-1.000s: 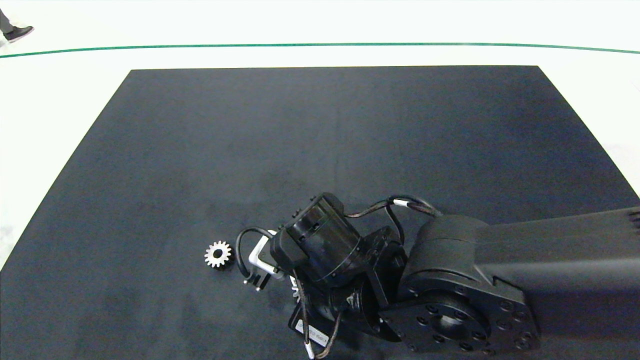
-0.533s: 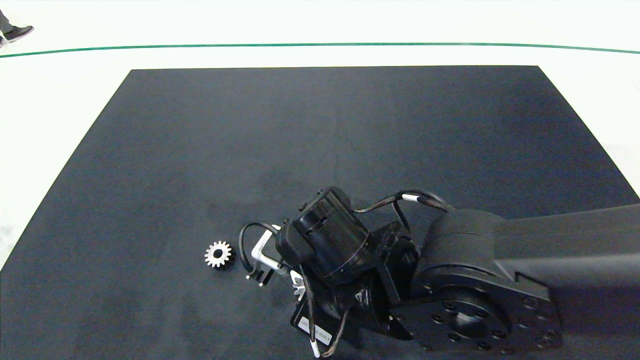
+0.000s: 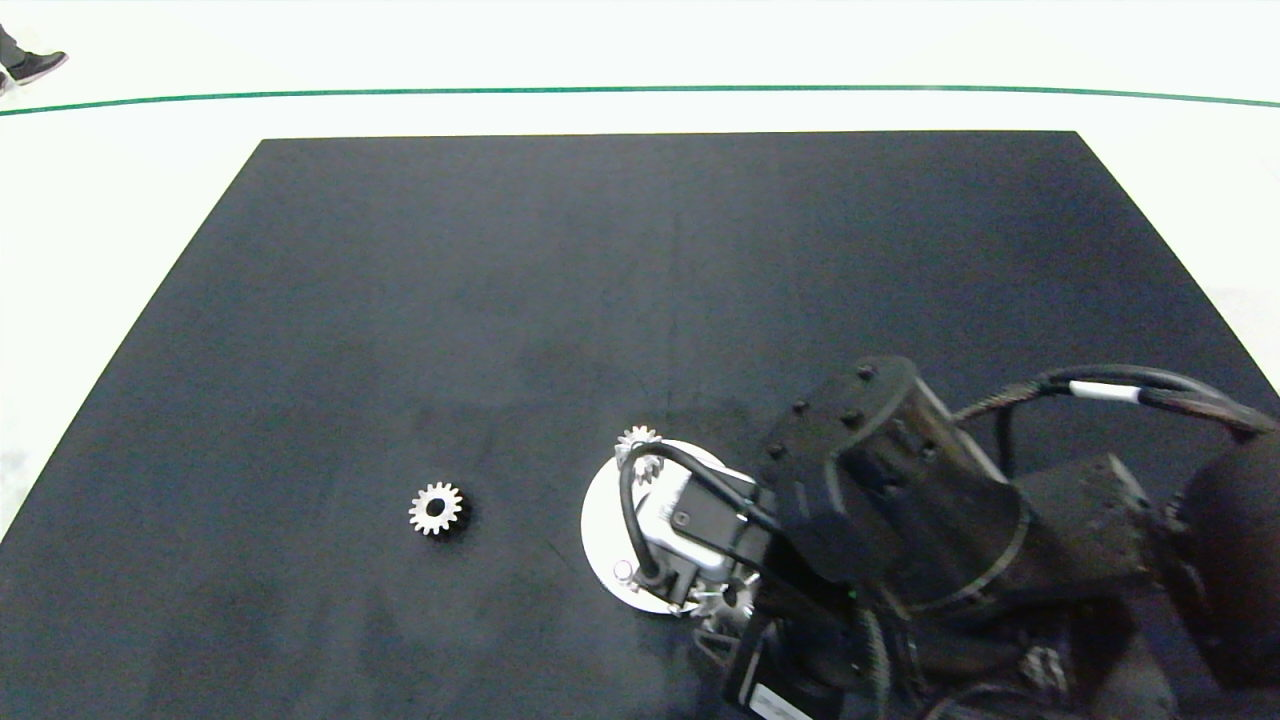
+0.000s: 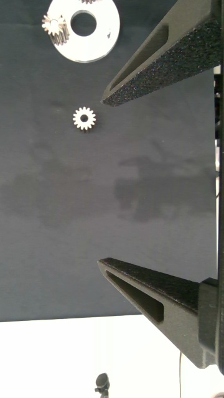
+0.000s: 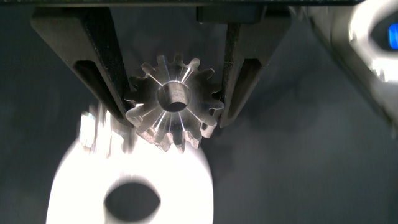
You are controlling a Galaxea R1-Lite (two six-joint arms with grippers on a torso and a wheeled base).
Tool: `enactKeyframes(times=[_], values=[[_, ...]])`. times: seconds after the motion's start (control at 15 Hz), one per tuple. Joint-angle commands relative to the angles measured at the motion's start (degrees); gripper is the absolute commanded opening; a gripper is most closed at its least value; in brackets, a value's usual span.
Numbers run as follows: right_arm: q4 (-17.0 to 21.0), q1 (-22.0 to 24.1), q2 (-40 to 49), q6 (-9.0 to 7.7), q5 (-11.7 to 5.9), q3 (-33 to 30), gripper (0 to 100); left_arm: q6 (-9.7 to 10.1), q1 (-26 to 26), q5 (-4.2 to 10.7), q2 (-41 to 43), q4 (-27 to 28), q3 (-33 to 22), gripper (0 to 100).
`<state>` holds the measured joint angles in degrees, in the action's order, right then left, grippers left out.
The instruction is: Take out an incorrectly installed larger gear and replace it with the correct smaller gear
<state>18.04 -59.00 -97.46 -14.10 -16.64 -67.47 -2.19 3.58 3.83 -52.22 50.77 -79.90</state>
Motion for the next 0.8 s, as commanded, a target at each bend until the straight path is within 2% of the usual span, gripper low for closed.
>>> enactKeyframes(times=[0.07, 0.13, 0.2, 0.27, 0.4, 0.53, 0.8], values=[[-0.6, 2.0, 14.5, 2.24, 0.03, 16.1, 28, 0.0, 0.1, 0.04, 0.0, 0.3, 0.2, 100], [-1.4, 3.4, 15.7, 4.52, 0.12, 20.1, 28, 0.0, 0.1, 0.04, 0.0, 0.3, 0.2, 100], [-1.6, 3.5, 15.9, 4.79, 0.12, 20.5, 28, 0.0, 0.1, 0.04, 0.0, 0.3, 0.2, 100], [-4.1, 4.7, 16.6, 5.67, 0.12, 24.2, 28, 0.0, 0.1, 0.04, 0.0, 0.4, 0.2, 100], [-11.2, 7.9, 16.0, 5.84, 0.38, 30.2, 28, 0.0, 0.1, 0.04, 0.0, 0.4, 0.4, 100], [-15.6, 10.0, 15.1, 5.93, 0.73, 32.6, 28, 0.0, 0.2, 0.04, 0.0, 0.4, 0.4, 100], [-20.2, 11.0, 11.2, 5.93, 0.47, 33.5, 28, -0.27, 0.2, -0.05, 0.1, 0.4, 0.4, 100]])
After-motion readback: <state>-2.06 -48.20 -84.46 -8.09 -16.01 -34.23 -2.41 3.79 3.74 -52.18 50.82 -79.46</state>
